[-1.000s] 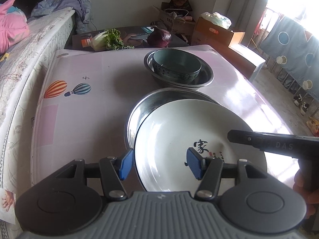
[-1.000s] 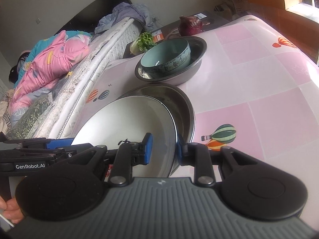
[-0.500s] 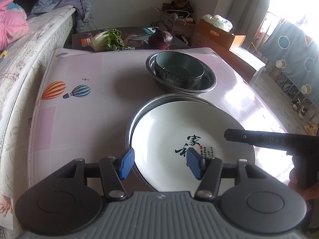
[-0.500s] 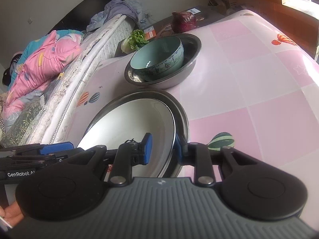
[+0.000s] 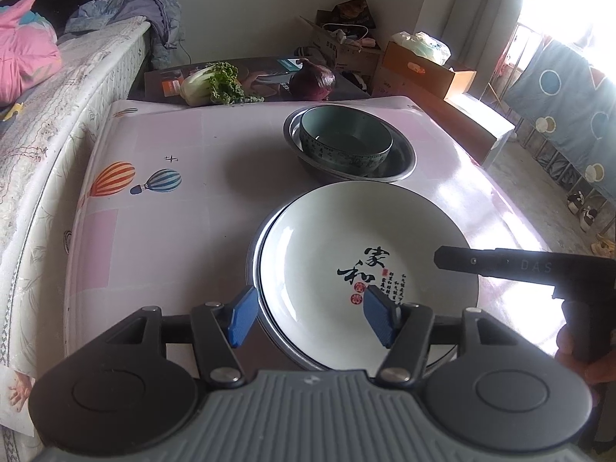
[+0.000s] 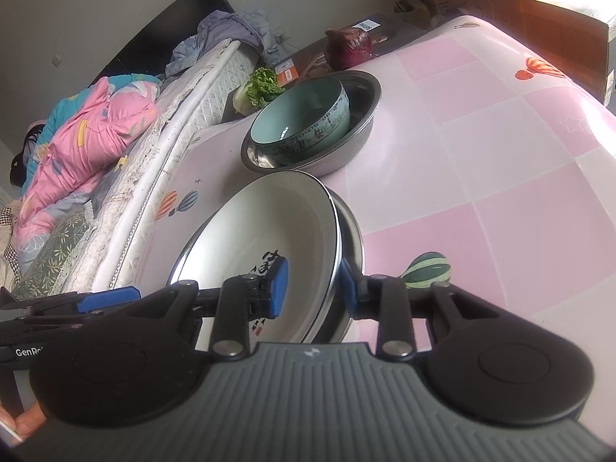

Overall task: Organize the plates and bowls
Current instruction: 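Lower the white plate onto the steel plates with the right gripper, then open the right gripper and withdraw it from the white plate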

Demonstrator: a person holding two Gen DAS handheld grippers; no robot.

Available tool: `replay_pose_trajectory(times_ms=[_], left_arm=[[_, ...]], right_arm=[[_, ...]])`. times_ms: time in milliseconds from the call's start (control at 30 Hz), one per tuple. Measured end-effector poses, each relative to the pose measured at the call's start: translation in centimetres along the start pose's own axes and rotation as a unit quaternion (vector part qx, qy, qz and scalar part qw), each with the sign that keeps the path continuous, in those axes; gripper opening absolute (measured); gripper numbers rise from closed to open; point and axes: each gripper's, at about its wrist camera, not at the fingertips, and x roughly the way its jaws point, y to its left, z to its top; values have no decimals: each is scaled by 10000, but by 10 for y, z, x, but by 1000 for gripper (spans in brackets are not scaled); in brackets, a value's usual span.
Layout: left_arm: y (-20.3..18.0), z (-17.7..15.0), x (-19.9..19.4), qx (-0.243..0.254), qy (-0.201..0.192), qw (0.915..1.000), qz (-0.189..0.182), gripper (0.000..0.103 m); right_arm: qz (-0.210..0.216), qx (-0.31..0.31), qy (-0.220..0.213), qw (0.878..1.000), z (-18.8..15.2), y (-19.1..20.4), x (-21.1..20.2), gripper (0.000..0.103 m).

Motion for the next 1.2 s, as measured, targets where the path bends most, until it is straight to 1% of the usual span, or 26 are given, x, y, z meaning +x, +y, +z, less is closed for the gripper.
replay_pose_trajectory(times_ms=[100, 167, 200, 267, 333, 367, 500, 633, 833, 900, 967, 1033, 1200], left_arm=[[1, -1, -4, -22, -24, 10000, 51, 63], [3, -1, -5, -42, -34, 10000, 82, 63], [3, -1, -6, -56, -35, 9999, 95, 64], [4, -1, -8, -71, -49, 9999, 109, 64], [5, -3, -10, -76, -65, 9999, 127, 64], [5, -3, -10, -76, -66, 9999, 136, 65], [5, -4, -13, -74, -58, 9998, 164, 65], [5, -6, -15, -100, -54, 9998, 180, 65], [0, -6, -18, -13, -43, 9994, 337, 75], [-1, -6, -20, 15, -45, 9991, 412, 78], [-3, -6, -22, 64, -62, 9985, 531, 80], [-5, -6, -23, 98, -83, 9980, 614, 84], [-7, -5, -25, 118, -79, 9974, 712, 85]], right_arm=[[-36, -181, 32, 9998, 0, 8, 1, 38], [-11, -359, 98, 9993, -1, 14, 1, 51], [-18, -427, 108, 9990, -1, 17, 0, 53], [-91, -544, 130, 9984, -2, 22, -2, 54], [-175, -510, 63, 9985, -2, 21, -7, 56], [-288, -459, 16, 9985, -3, 20, -10, 56], [-194, -129, -208, 9995, -3, 3, -25, 56], [-173, -20, -224, 9996, -5, -2, -27, 55], [-122, -112, -148, 9998, -13, 8, -27, 56], [-131, -130, -127, 9997, -16, 9, -28, 59], [-173, -142, -127, 9997, -18, 9, -31, 67], [-208, -161, -164, 9995, -20, 7, -35, 72], [-226, -168, -240, 9993, -22, 3, -46, 78]])
